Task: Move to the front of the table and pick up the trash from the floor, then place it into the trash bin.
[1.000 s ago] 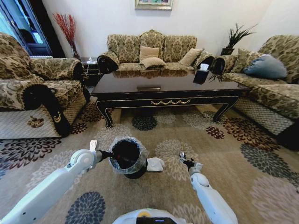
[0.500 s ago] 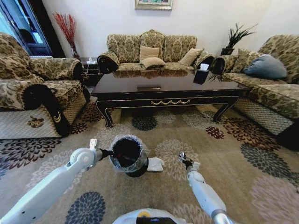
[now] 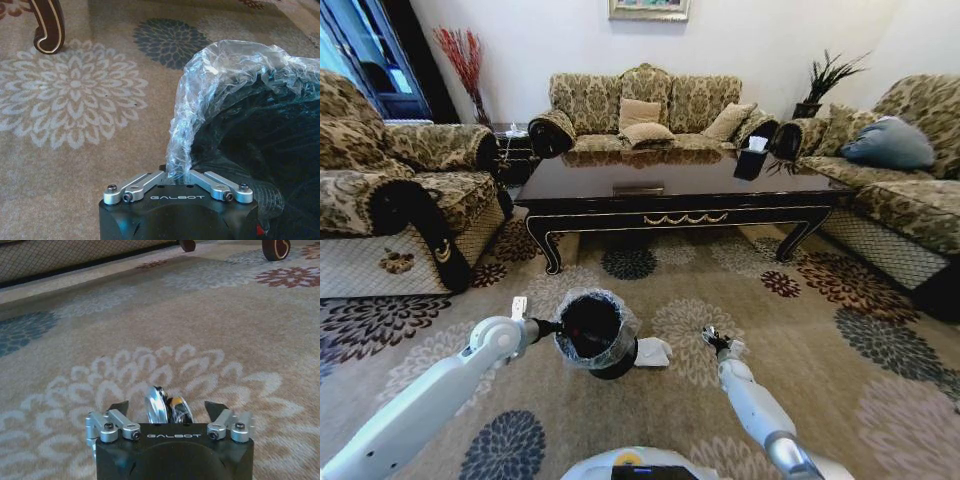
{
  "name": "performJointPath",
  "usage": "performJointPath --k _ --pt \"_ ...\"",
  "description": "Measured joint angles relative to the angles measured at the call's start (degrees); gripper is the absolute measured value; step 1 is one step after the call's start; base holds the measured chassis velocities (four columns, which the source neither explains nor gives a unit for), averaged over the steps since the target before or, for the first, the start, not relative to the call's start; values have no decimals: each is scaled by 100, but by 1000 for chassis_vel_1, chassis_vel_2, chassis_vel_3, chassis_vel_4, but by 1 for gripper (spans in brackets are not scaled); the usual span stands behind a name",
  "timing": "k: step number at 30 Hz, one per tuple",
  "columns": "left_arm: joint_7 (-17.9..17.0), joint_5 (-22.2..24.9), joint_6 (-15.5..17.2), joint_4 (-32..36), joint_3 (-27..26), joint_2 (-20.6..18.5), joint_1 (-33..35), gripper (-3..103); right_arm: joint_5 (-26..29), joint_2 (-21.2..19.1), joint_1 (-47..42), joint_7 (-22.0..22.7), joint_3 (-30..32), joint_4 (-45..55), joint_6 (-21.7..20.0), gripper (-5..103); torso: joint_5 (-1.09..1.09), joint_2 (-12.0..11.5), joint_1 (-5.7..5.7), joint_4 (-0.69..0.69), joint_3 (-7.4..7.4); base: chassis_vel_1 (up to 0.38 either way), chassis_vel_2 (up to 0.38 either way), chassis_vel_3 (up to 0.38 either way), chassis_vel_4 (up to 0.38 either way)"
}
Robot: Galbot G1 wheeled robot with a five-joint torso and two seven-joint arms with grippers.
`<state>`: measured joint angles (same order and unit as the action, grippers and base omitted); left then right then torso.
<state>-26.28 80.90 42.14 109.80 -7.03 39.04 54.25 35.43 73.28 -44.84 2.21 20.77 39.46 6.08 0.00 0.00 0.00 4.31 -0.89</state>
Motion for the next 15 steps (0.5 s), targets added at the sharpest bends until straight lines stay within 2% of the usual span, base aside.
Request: performJointPath --k 3,6,8,11,12,14,15 --pt "8 0 0 0 0 -17 -23 0 -2 15 76 -5 7 -122 0 79 0 0 0 0 0 0 0 0 0" --pt "10 1 0 0 0 -37 -35 0 -43 21 129 -28 15 -232 17 62 0 0 0 0 0 0 0 0 0" --pt "10 1 0 1 0 -43 -35 0 -50 21 132 -30 15 -239 19 62 0 0 0 0 0 0 0 0 0" --pt "10 1 0 12 -2 -52 -30 0 -74 17 131 -35 15 -247 21 46 0 0 0 0 0 0 0 0 0" --pt "10 1 0 12 -2 -52 -30 0 -74 17 131 -35 15 -247 21 46 0 0 0 0 0 0 0 0 0" --pt "11 1 0 22 -16 -56 -14 0 -109 8 94 -37 16 -229 26 35 0 0 0 0 0 0 0 0 0" --pt "11 0 0 23 -21 -56 -9 0 -114 6 77 -37 16 -209 26 35 0 0 0 0 0 0 0 0 0"
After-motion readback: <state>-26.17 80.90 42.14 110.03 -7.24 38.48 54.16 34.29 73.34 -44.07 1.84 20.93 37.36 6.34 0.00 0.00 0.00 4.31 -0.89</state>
